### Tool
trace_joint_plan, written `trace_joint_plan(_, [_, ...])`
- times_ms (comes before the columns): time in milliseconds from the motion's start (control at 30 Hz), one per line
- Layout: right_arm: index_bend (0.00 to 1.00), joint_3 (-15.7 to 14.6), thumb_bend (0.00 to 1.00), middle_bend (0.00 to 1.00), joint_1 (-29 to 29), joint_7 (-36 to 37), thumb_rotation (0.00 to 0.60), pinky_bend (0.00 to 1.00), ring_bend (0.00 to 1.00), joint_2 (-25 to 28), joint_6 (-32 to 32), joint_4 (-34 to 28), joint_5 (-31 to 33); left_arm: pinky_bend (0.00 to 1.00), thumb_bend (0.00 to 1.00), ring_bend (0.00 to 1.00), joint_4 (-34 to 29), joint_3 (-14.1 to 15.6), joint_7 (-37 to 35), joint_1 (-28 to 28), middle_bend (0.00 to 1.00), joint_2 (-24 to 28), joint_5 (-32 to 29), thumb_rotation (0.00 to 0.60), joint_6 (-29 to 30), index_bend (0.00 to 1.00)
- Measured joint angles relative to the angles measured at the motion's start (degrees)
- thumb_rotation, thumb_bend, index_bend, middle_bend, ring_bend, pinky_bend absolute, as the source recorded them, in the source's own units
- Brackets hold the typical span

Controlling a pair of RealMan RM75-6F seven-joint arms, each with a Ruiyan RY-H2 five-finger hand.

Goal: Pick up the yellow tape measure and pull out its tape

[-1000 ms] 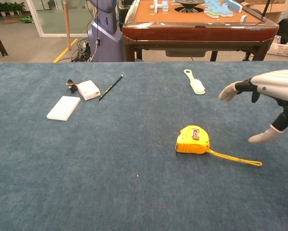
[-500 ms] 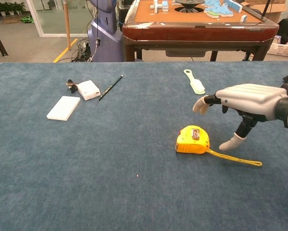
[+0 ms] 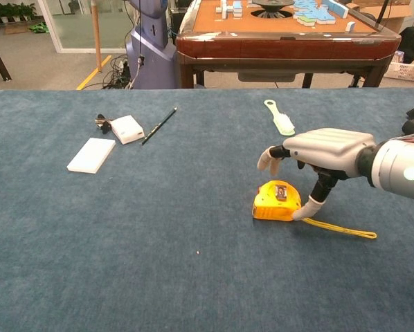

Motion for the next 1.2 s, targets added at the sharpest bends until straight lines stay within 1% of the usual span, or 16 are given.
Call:
trace_joint_plan(167, [0.25, -0.55, 0.26, 0.29, 1.17, -1.11, 0.6, 0.28, 0.17, -0.96, 0.15, 0.57, 1.61, 0.13, 0.17, 0.22, 0.34, 0.05, -0.28, 0.13, 0.26, -0.1, -0.04, 0.6, 0.01, 0.31])
trace_joint_plan(500, [0.26, -1.61, 0.27, 0.29, 2.7, -1.6, 0.6, 0.28, 0.17, -2.28, 0.17, 2.3, 3.95, 0.13, 0.17, 0.22, 0.85, 0.0, -0.73, 0.29, 0.26, -0.12, -0.18, 0.6, -0.02, 0.31])
trace_joint_plan(700, [0.28, -2.22, 0.27, 0.31, 3.46, -1.8, 0.6, 0.28, 0.18, -2.66, 0.09, 2.8, 4.88, 0.13, 0.17, 0.22, 1.02, -0.06, -0.9, 0.28, 0.26, -0.18, -0.18, 0.6, -0.09, 0.31])
trace_joint_plan(900, [0.35, -2.72, 0.39, 0.37, 4.13, -1.58, 0.6, 0.28, 0.22, -3.0, -0.15, 3.31, 5.33, 0.13, 0.17, 0.22, 1.28, -0.12, -1.15, 0.17, 0.26, -0.34, -0.19, 0.6, -0.31, 0.31])
trace_joint_plan(1033, [0.44, -2.87, 0.5, 0.47, 4.33, -1.32, 0.6, 0.28, 0.31, -3.05, 0.09, 3.12, 5.41, 0.13, 0.17, 0.22, 1.55, -0.24, -1.69, -0.17, 0.26, -0.5, -0.3, 0.6, -0.87, 0.31])
trace_joint_plan(1067, [0.47, -2.83, 0.54, 0.5, 4.31, -1.03, 0.6, 0.28, 0.34, -2.99, 0.36, 2.94, 5.21, 0.13, 0.17, 0.22, 1.63, -0.3, -1.87, -0.32, 0.26, -0.58, -0.3, 0.6, -1.05, 0.31])
trace_joint_plan(1167, [0.51, -2.62, 0.62, 0.55, 4.15, -0.08, 0.6, 0.29, 0.41, -2.51, 1.23, 1.97, 4.37, 0.13, 0.17, 0.22, 1.84, -0.58, -2.54, -1.15, 0.26, -0.85, -0.21, 0.6, -2.02, 0.31])
trace_joint_plan(1200, [0.51, -2.53, 0.63, 0.56, 4.09, 0.23, 0.6, 0.29, 0.43, -2.25, 1.45, 1.51, 4.1, 0.13, 0.17, 0.22, 1.89, -0.74, -2.82, -1.61, 0.26, -0.95, -0.12, 0.6, -2.47, 0.31])
